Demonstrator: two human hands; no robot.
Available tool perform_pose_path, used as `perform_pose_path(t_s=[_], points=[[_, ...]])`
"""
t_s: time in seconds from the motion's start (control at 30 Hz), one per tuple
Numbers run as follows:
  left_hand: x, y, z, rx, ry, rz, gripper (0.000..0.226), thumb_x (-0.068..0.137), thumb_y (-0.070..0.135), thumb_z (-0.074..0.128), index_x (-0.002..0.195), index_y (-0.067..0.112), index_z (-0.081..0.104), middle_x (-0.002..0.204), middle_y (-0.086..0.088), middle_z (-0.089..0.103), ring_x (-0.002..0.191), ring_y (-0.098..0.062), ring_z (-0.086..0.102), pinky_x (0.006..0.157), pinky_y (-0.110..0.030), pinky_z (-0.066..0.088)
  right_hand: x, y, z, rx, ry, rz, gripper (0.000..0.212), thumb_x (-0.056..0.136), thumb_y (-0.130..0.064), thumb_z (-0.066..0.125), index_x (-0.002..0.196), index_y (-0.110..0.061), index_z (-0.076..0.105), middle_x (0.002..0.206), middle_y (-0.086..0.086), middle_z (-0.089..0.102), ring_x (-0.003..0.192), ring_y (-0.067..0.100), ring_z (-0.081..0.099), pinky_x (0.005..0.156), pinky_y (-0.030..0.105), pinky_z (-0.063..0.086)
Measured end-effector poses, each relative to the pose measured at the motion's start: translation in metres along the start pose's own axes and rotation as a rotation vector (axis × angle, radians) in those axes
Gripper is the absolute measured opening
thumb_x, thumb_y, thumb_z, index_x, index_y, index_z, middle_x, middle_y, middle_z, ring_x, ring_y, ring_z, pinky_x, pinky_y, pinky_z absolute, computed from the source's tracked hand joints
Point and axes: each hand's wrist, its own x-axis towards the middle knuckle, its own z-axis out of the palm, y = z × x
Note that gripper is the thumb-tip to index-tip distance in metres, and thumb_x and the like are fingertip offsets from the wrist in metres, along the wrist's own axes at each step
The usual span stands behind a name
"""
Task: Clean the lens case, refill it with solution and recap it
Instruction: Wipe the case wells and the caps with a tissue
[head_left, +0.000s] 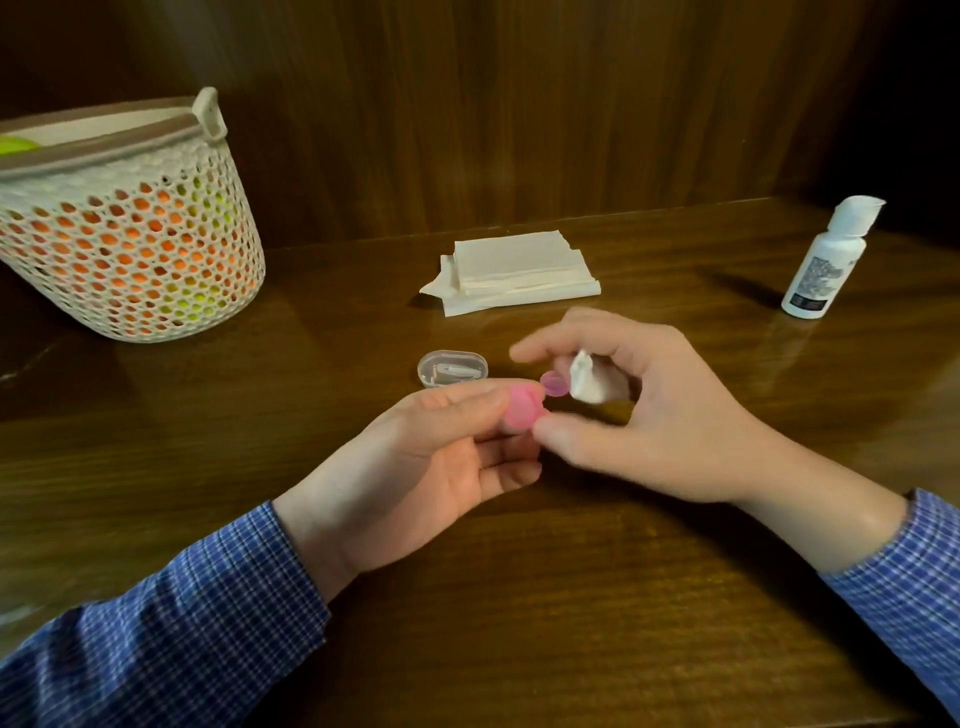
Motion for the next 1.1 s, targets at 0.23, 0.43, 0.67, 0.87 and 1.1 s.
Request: perform_pose_path(t_s=[0.23,0.43,0.67,0.87,1.1], points=[[0.002,0.001,-0.004,-0.100,0.061,0.032,0.038,0.087,0.017,0.072,0.123,0.006,0.074,0.102,-0.005,0.072,0.091,-0.013,0.070,0.084,-0.027,0.058,0.005,-0.005,-0.003,0.227,0.079,0.139,0.030,0.099,-0.009,0.060,0.119,-0.030,0.069,0.095,-0.018,0.073,0.093,0.006,0.069,0.081,0.019,0.055],[0.000,0.000,0.001,0.061,0.112,0.135,0.039,0.091,0.017,0.068,0.126,0.002,0.070,0.109,-0.011,0.073,0.099,-0.016,0.072,0.087,-0.027,0.058,0.004,-0.009,0.002,0.063,0.094,0.106,0.008,0.087,-0.023,0.079,0.094,-0.024,0.077,0.089,-0.011,0.075,0.084,0.010,0.070,0.068,0.016,0.055],[-0.003,-0.004,0.009,0.363,0.316,0.283,0.033,0.080,0.016,0.070,0.111,0.006,0.077,0.103,-0.016,0.079,0.095,-0.025,0.078,0.082,-0.034,0.063,0.006,-0.009,0.009,0.184,0.097,0.396,0.006,0.077,-0.028,0.084,0.081,-0.026,0.081,0.084,-0.006,0.077,0.079,0.009,0.071,0.067,0.022,0.059],[-0.006,-0.011,0.011,0.994,0.401,0.694,0.035,0.084,0.013,0.075,0.117,0.004,0.075,0.108,0.000,0.078,0.098,-0.012,0.077,0.083,-0.027,0.063,0.010,-0.005,0.008,1.168,-0.140,0.996,0.077,0.065,-0.008,0.086,0.135,-0.008,0.054,0.072,0.009,0.069,0.054,0.009,0.064,0.044,0.017,0.052],[-0.005,-0.004,0.011,0.555,0.339,0.280,0.034,0.079,0.024,0.072,0.109,0.010,0.079,0.096,-0.009,0.081,0.088,-0.020,0.078,0.076,-0.027,0.063,0.002,0.000,0.002,0.064,0.030,0.201,0.016,0.073,-0.033,0.086,0.078,-0.022,0.076,0.077,-0.006,0.073,0.071,0.008,0.068,0.061,0.021,0.057]])
